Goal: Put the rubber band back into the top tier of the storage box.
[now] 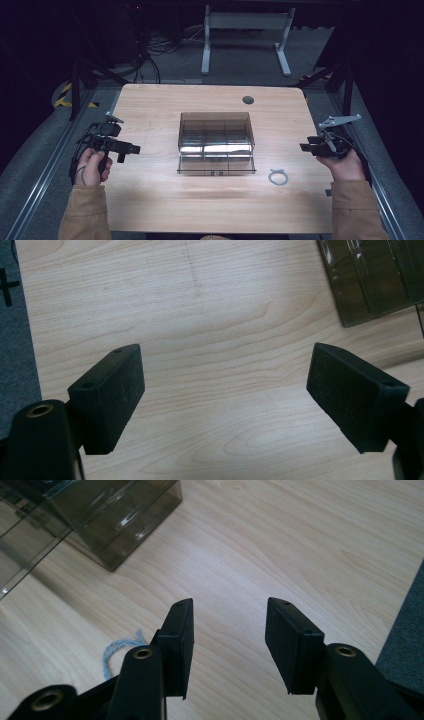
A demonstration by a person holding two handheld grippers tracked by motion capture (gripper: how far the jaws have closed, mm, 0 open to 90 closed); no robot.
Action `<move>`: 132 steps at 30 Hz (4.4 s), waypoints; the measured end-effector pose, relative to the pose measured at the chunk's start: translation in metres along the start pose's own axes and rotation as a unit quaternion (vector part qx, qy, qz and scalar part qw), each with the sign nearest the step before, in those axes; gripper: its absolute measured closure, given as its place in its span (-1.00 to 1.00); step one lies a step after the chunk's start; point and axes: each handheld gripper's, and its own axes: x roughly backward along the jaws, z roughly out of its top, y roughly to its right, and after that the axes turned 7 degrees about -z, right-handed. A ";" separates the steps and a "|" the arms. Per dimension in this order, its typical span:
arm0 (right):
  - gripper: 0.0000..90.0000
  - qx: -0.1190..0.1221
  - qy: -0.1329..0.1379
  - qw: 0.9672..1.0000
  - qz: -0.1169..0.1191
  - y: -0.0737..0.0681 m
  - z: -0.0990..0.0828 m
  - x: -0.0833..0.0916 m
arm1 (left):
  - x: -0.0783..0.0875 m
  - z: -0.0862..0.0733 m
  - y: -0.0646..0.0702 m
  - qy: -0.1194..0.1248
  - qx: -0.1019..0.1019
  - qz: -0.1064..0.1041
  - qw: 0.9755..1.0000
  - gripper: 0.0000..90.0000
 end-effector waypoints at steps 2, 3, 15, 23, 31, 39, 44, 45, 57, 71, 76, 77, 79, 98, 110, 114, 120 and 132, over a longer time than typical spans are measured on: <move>0.21 0.009 -0.006 1.000 0.006 -0.005 0.002 0.000 | 0.000 0.000 0.000 -0.001 0.000 -0.002 1.000 -0.64; 0.21 0.011 -0.007 1.000 0.009 -0.007 0.003 0.000 | 0.000 0.000 0.000 -0.001 0.001 -0.003 1.000 -0.64; 0.20 0.039 -0.019 0.999 0.033 -0.024 0.011 0.008 | 0.000 0.000 0.000 -0.001 0.002 -0.004 1.000 -0.64; 0.19 0.056 -0.034 0.996 0.053 -0.034 0.014 0.006 | 0.000 0.001 0.000 -0.002 0.001 -0.005 1.000 -0.64; 0.15 0.068 -0.040 0.995 0.063 -0.038 0.015 0.003 | 0.001 0.000 0.000 0.000 0.004 -0.006 1.000 -0.64; 0.09 0.076 -0.038 0.994 0.065 -0.042 0.015 -0.001 | 0.001 0.002 -0.001 0.001 0.004 -0.005 1.000 -0.64; 0.09 0.079 -0.041 0.994 0.066 -0.043 0.011 -0.009 | 0.001 0.006 0.001 0.006 0.004 -0.008 1.000 -0.64; 0.09 0.077 -0.044 0.994 0.067 -0.044 0.010 -0.012 | 0.000 0.007 0.001 0.005 0.003 -0.009 1.000 -0.64; 0.08 0.090 -0.079 0.990 0.079 -0.052 0.003 -0.042 | -0.001 0.010 0.002 0.004 0.003 -0.011 1.000 -0.64; 0.06 0.100 -0.109 0.985 0.092 -0.056 -0.004 -0.065 | -0.001 0.010 0.002 0.004 0.001 -0.013 1.000 -0.64; 0.08 0.103 -0.119 0.983 0.093 -0.057 -0.006 -0.072 | -0.001 0.010 0.002 0.003 0.001 -0.013 1.000 -0.64; 0.08 0.104 -0.121 0.983 0.095 -0.057 -0.007 -0.073 | 0.000 0.010 0.002 0.003 0.001 -0.013 1.000 -0.64; 0.09 0.107 -0.125 0.982 0.097 -0.058 -0.008 -0.075 | -0.001 0.010 0.002 0.003 0.001 -0.013 1.000 -0.64; 0.36 0.136 -0.153 0.975 0.087 -0.064 -0.013 -0.091 | -0.001 0.010 0.003 0.003 0.000 -0.014 1.000 -0.64; 0.54 0.137 -0.159 0.974 0.085 -0.065 -0.014 -0.093 | -0.002 0.010 0.003 0.003 -0.001 -0.015 1.000 -0.64; 0.64 0.137 -0.161 0.974 0.083 -0.064 -0.014 -0.092 | -0.002 0.010 0.004 0.003 -0.001 -0.015 1.000 -0.64; 0.87 0.140 -0.165 0.973 0.077 -0.064 -0.014 -0.092 | -0.001 0.010 0.003 0.003 -0.001 -0.017 1.000 -0.64; 0.91 0.124 -0.155 0.977 0.081 -0.063 -0.011 -0.085 | -0.001 0.010 0.003 0.003 -0.001 -0.019 1.000 -0.64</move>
